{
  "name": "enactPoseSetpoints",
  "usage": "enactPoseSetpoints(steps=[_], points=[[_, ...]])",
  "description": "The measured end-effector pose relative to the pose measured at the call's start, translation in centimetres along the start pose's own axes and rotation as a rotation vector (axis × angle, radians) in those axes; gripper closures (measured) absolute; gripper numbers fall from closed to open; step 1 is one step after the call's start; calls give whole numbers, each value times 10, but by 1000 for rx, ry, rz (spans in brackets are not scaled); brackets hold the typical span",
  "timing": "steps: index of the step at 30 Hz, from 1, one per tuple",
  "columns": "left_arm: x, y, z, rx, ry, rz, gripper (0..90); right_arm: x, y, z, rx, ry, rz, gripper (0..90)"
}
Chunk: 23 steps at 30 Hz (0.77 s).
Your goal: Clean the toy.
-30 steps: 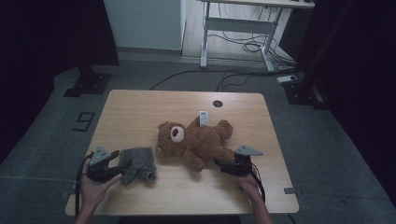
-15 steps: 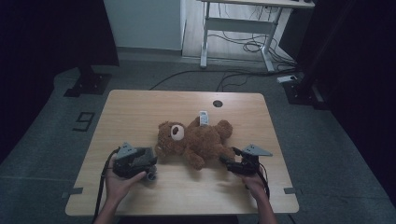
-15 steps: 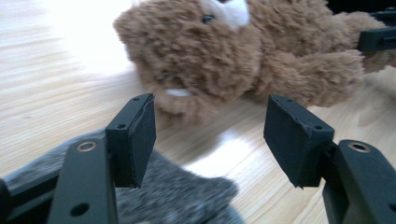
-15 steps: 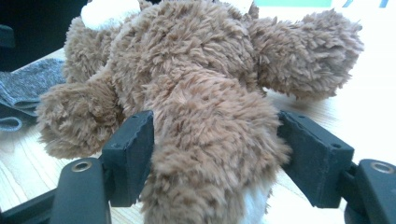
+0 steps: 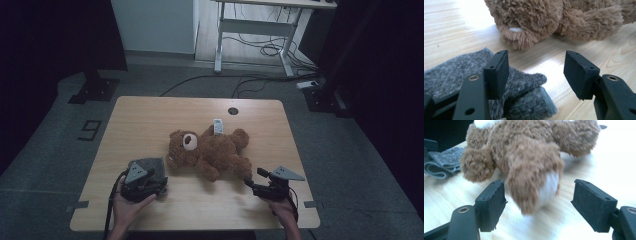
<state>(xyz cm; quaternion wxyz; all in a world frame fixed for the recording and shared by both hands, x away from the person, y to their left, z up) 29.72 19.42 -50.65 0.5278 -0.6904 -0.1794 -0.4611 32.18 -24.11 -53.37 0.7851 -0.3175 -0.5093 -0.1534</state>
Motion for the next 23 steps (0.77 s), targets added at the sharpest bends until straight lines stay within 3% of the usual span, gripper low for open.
enactPoseSetpoints(steps=[7,10,15,23], points=[[-6,-8,5,-16,-32,-6,368,-9,-7,-4,-16,13,14,255],[-3,-10,6,-44,-52,-7,360,-11,-5,-4,-19,7,32,251],[2,-16,6,-35,-36,-29,360,-12,-7,-3,-15,3,38,245],[0,-14,10,-12,-22,-15,359,-12,-12,0,-10,-1,23,228]])
Point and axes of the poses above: each handheld gripper's, and its own axes: y roughly forward along the jaws, x roughly out of its top, z roughly to its left, the point moved 2 cm from there along y, roughly forward along the jaws, and after that the axes turned 10 degrees about x, right-handed, at the moved point
